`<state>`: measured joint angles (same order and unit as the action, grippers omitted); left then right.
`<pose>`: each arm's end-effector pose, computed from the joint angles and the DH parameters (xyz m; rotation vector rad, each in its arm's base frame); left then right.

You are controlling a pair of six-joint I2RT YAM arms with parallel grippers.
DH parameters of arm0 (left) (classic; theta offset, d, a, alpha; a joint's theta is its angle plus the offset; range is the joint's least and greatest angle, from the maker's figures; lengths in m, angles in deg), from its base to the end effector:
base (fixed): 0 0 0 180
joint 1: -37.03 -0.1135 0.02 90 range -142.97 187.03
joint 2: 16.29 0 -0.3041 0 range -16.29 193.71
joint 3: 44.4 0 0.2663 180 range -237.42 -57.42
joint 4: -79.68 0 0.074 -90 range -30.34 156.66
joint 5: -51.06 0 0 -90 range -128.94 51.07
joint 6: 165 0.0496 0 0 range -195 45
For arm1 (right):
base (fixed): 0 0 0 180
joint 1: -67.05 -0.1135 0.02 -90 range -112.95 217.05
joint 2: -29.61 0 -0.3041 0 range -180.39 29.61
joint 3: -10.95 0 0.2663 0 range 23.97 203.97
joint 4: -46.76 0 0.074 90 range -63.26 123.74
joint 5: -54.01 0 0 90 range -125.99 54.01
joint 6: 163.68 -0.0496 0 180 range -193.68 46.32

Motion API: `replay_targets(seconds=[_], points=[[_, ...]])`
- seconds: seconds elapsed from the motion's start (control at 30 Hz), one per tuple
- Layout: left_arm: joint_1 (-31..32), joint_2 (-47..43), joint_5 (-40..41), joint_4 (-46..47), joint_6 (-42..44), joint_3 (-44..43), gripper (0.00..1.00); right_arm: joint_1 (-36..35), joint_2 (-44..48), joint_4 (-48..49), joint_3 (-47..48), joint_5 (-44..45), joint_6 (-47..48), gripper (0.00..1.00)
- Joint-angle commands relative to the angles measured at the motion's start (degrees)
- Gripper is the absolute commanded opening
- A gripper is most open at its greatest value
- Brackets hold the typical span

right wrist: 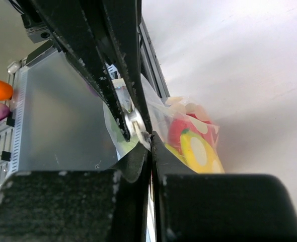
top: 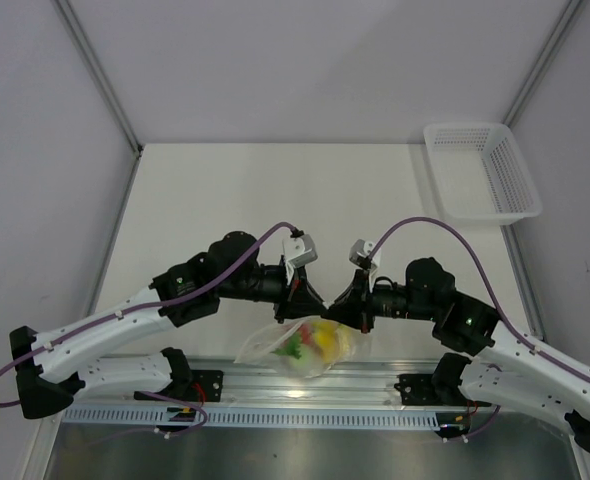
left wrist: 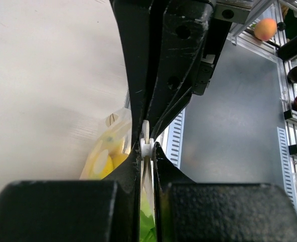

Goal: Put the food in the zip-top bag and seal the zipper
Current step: Zip the zipper food storage bag at the center of the board.

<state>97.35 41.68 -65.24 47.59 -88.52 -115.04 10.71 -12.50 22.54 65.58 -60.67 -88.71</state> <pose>0.0949 -0.2109 0.3903 1.1366 1.7643 -1.2671 0.0775 0.1538 0.3510 -0.9934 1.6696 1.2482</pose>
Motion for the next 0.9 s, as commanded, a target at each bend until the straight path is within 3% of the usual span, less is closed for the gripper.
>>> replay_targets(seconds=[0.0,0.1,0.33,0.5,0.67,0.77,0.87], points=[[-0.28,0.30,-2.96,0.87,-1.25,-1.44,0.01,0.26,-1.13,4.08,0.50,-0.27,-1.14,0.00],[-0.29,0.30,-1.74,0.62,-1.51,-1.44,0.01,-0.17,-1.49,7.68,-0.55,2.35,-3.51,0.00],[-0.28,0.38,9.77,-4.56,-4.41,-2.22,0.00,-5.28,1.85,9.18,-2.40,32.05,-9.31,0.00],[-0.28,2.75,7.50,-6.59,-4.59,-3.89,0.01,-4.40,2.64,9.44,-3.81,41.02,-13.18,0.00],[-0.28,3.99,7.85,-9.85,-4.33,-4.25,0.01,-2.47,3.78,9.09,-5.13,41.74,-16.61,0.00],[-0.28,2.24,8.81,-9.06,-3.63,-2.85,0.01,0.78,3.87,13.28,-5.83,28.61,-12.42,0.00],[-0.37,0.83,8.90,-8.71,-2.74,-2.93,0.01,1.58,3.88,10.78,-3.13,18.29,-8.02,0.00]])
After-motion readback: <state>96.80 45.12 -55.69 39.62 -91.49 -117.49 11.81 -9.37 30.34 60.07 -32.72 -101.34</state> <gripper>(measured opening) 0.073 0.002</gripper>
